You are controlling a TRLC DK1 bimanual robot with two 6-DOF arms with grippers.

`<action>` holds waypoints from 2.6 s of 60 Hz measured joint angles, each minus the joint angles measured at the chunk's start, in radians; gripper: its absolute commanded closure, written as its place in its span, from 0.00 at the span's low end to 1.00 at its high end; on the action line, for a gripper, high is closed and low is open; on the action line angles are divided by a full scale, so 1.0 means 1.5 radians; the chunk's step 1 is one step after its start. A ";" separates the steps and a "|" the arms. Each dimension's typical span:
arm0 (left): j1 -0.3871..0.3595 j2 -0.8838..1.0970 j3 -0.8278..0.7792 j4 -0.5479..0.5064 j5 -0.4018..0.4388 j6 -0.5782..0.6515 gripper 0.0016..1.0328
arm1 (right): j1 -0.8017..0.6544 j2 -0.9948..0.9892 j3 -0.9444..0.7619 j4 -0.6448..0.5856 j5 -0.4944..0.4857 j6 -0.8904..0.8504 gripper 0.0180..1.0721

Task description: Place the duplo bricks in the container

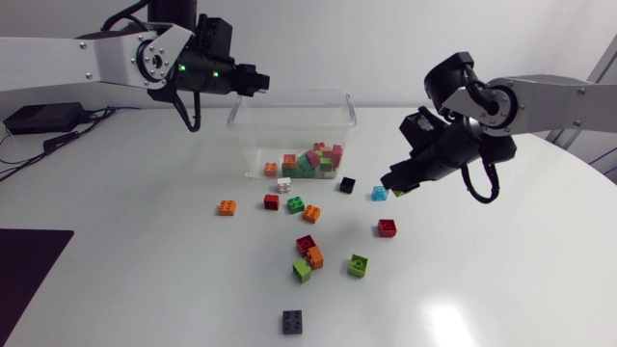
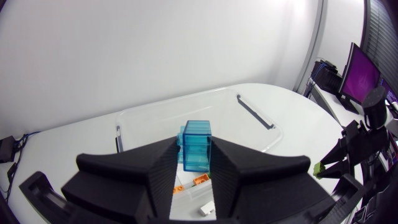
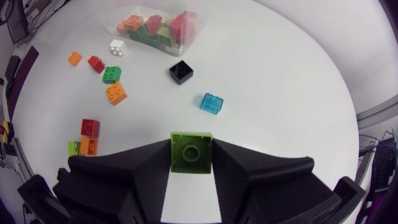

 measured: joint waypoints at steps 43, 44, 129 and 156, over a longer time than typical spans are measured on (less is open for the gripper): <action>0.020 0.174 0.202 -0.151 -0.023 0.019 0.05 | 0.087 0.005 0.207 0.003 0.000 0.005 0.65; 0.021 0.173 0.201 -0.158 -0.023 0.021 0.05 | 0.088 0.006 0.211 0.005 0.000 0.005 0.65; 0.098 -0.014 -0.201 -0.329 -0.012 0.152 0.05 | 0.145 0.303 0.441 0.267 0.039 -0.003 0.65; 0.080 0.066 -0.203 -0.292 -0.008 0.075 0.06 | 0.149 0.348 0.475 0.288 0.119 -0.021 0.09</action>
